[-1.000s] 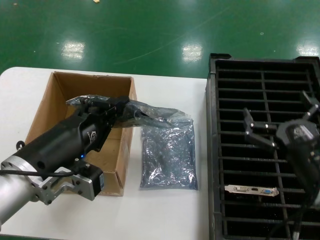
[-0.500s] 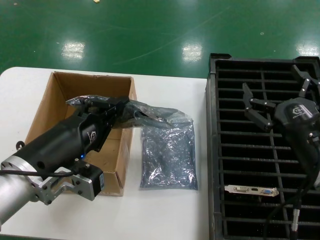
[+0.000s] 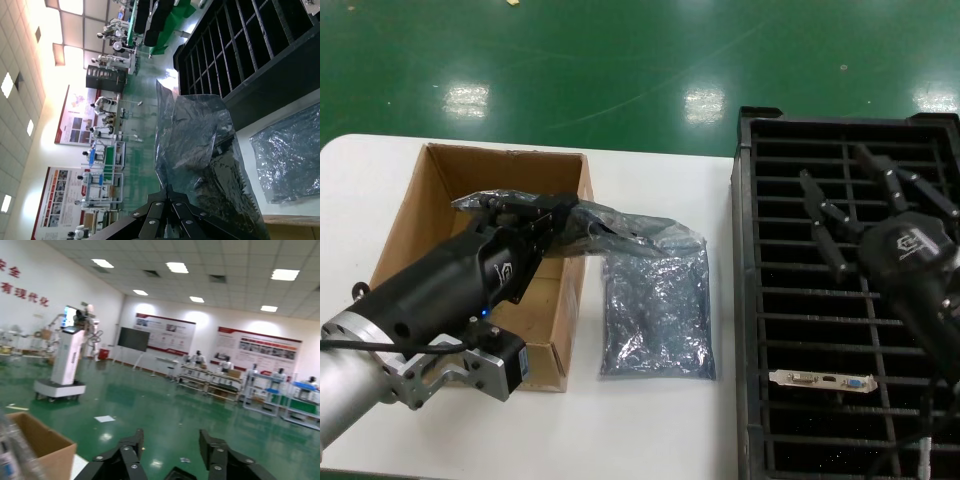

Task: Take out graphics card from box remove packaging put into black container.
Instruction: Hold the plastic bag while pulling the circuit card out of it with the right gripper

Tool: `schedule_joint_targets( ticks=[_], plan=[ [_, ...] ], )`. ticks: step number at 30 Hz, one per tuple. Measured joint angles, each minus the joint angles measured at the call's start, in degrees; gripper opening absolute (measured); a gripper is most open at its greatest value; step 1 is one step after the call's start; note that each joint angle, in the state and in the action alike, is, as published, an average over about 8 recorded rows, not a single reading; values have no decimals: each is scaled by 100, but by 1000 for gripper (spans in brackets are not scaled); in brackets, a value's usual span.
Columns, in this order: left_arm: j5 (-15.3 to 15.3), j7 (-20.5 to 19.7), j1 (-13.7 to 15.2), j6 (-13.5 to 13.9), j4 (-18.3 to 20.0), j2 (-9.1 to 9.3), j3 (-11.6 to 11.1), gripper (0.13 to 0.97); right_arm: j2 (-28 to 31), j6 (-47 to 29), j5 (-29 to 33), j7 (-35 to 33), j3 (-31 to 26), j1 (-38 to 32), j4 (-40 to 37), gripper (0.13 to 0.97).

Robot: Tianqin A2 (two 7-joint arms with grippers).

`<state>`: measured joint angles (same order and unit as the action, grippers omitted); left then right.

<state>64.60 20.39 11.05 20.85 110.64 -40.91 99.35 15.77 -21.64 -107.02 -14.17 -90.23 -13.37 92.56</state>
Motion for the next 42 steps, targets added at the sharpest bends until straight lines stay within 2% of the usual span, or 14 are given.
schedule_joint_targets(
  ticks=[5,6,14,23,30,42],
  plan=[
    [0,0,0,0,0,0,0,140,168,-308,-55,-85,-95,149,101,396],
    [0,0,0,0,0,0,0,140,202,-383,-72,-106,-117,183,124,396],
    [0,0,0,0,0,0,0,140,427,-924,-213,-323,-250,395,281,242],
    [0,0,0,0,0,0,0,140,583,-1532,-321,-861,-388,462,300,155],
    [0,0,0,0,0,0,0,140,577,-1887,-331,-1186,-607,216,122,148],
    [0,0,0,0,0,0,0,140,680,-2369,-75,-1355,-1157,-754,-581,134]
  ],
)
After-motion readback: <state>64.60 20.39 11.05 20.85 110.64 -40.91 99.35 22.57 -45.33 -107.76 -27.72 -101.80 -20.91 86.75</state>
